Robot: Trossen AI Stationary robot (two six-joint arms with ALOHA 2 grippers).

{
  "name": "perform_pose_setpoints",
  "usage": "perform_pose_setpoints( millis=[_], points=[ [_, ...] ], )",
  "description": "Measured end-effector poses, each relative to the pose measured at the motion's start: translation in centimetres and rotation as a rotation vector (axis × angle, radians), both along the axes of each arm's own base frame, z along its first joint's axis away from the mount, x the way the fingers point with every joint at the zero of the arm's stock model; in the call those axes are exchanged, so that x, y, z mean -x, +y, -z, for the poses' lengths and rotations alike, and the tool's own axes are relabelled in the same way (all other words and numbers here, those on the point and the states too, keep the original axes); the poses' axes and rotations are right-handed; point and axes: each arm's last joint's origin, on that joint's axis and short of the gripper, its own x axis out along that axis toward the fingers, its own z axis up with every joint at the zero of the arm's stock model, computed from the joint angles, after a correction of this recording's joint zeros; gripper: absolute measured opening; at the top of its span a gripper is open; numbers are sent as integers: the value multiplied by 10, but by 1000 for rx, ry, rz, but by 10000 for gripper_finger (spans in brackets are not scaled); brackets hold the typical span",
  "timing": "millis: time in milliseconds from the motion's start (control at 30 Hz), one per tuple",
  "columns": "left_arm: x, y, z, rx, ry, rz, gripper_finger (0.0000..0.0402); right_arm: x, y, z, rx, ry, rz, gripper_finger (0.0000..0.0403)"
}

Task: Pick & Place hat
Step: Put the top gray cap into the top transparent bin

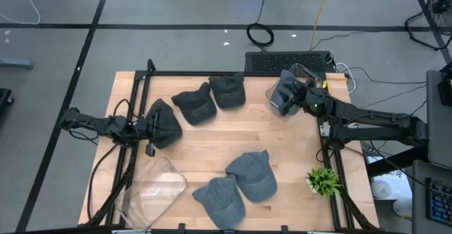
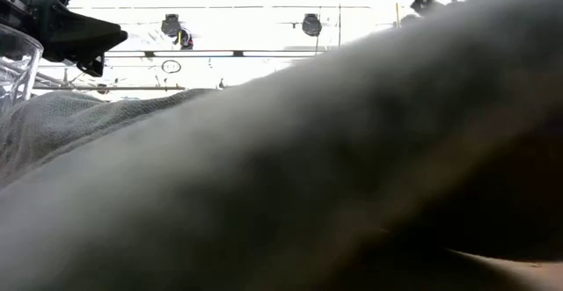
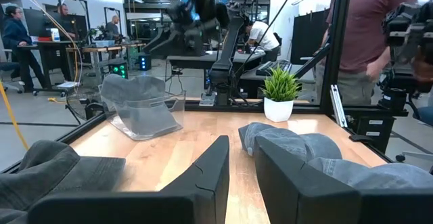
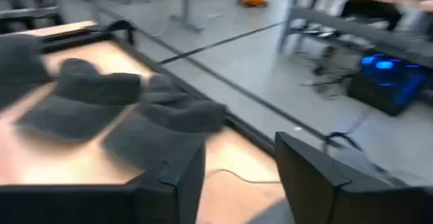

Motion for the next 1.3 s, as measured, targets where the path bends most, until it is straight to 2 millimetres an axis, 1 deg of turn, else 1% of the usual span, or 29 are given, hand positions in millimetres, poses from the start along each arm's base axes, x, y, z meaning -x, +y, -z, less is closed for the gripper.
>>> perform_pose_setpoints(
  millis=[100,167,233,300,367,633,800,1100,1300],
  points=[
    [0,0,0,0,0,0,76,-5,0,-19,-42,65,-54,106],
    [0,0,0,0,0,0,76,-8,0,-27,-73,147,-85,67],
    [0,0,0,0,0,0,76,-11,-2,-29,-115,262,-120,25],
    [0,0,0,0,-1,0,76,-13,-4,-24,-158,386,-125,9],
    [0,0,0,0,0,0,76,-15,-8,-14,-195,475,-112,10],
    [0,0,0,0,0,0,76,-21,-30,19,-292,611,-18,1],
    [0,0,0,0,-1,0,76,-19,-44,34,-372,621,85,1],
    [0,0,0,0,0,0,76,-9,-60,61,-423,658,201,0],
    [0,0,0,0,0,0,76,-1,-66,70,-473,645,265,0]
  ],
)
